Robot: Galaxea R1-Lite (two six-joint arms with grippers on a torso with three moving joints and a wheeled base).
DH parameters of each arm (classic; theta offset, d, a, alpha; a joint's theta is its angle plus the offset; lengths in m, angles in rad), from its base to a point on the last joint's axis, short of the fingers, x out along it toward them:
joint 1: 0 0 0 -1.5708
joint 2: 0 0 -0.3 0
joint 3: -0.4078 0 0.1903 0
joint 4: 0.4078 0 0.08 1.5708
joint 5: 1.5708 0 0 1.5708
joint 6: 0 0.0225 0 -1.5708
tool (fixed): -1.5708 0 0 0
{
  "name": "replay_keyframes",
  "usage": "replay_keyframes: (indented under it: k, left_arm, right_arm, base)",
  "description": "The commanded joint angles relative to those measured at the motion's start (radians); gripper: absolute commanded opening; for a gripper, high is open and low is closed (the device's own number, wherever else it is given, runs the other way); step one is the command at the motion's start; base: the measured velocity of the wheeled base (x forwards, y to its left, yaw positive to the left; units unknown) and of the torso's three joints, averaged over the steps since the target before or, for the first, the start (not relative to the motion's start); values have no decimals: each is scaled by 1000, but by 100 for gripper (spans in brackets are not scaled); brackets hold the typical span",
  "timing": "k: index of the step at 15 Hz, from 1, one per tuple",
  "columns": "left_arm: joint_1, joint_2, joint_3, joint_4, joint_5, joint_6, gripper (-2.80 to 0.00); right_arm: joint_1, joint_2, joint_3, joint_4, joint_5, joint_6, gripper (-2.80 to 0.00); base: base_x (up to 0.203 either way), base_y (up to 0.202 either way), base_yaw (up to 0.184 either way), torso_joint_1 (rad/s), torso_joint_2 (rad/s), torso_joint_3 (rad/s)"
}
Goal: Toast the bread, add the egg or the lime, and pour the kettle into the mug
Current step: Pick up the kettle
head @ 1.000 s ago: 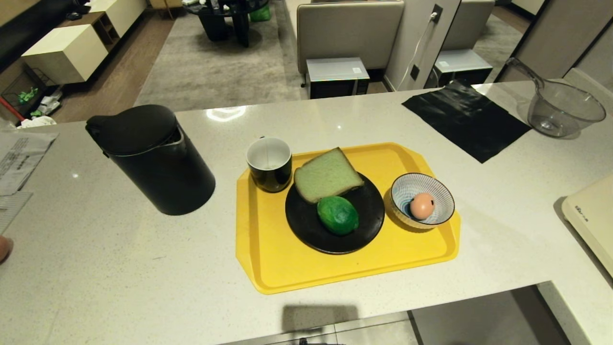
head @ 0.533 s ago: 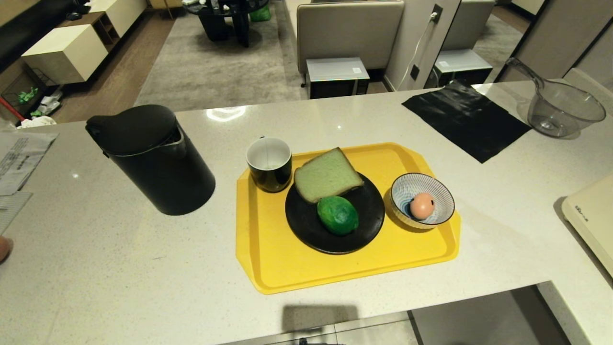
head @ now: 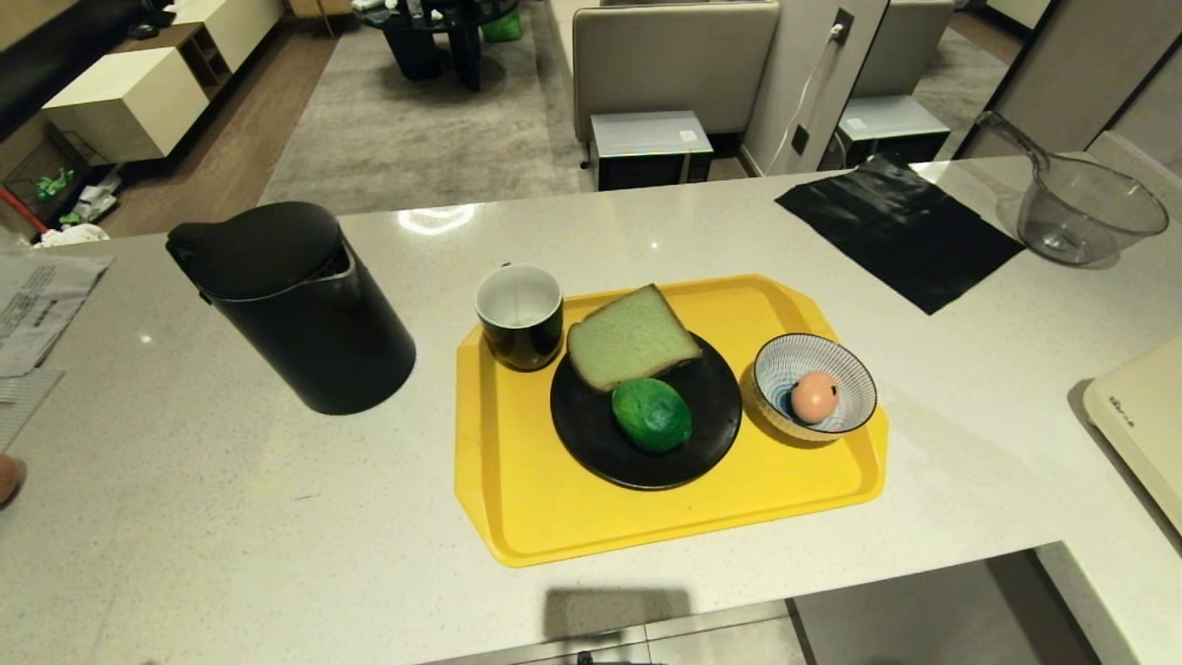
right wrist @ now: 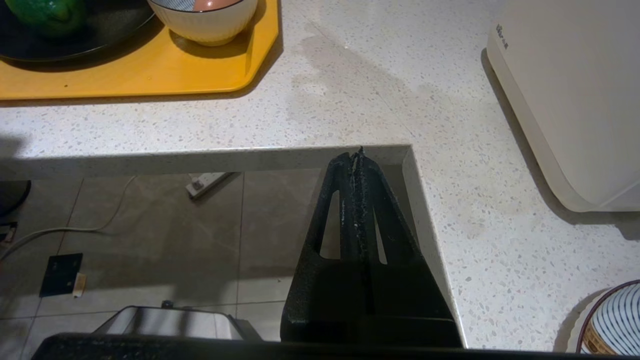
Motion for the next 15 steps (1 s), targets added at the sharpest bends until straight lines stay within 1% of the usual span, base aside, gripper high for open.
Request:
replay_keyframes:
  k: [1, 2, 4, 8, 10, 11, 12, 14, 15]
  left_arm:
    - [4, 253, -244, 34, 4, 4, -280]
    - [7, 332, -332, 44, 10, 10, -280]
    - [26, 466, -437, 55, 26, 19, -280]
    - [137, 705, -506, 68, 48, 21, -280]
    - [153, 822, -553, 62, 37, 10, -280]
    - [157, 870, -597, 50, -12, -11, -280]
    - [159, 891, -640, 39, -109, -45, -280]
    - [175, 891, -673, 30, -320, -120, -280]
    - [223, 884, -678, 29, -391, -141, -280]
  right_arm:
    - [1, 2, 28, -1, 0, 0, -280]
    - [-1, 3, 28, -1, 0, 0, -280]
    - [1, 3, 28, -1, 0, 0, -280]
    - [1, 3, 28, -1, 0, 0, -280]
    - [1, 3, 28, -1, 0, 0, -280]
    - [0, 2, 28, -1, 0, 0, -280]
    - [1, 3, 28, -1, 0, 0, -280]
    - [1, 2, 28, -1, 0, 0, -280]
    - [1, 2, 28, -1, 0, 0, -280]
  base:
    - [0, 0, 0, 0, 0, 0]
    - [0, 0, 0, 0, 0, 0]
    - [0, 0, 0, 0, 0, 0]
    - [0, 0, 0, 0, 0, 0]
    - [0, 0, 0, 0, 0, 0]
    - [0, 0, 0, 0, 0, 0]
    - [0, 0, 0, 0, 0, 0]
    - [0, 0, 0, 0, 0, 0]
    - [0, 0, 0, 0, 0, 0]
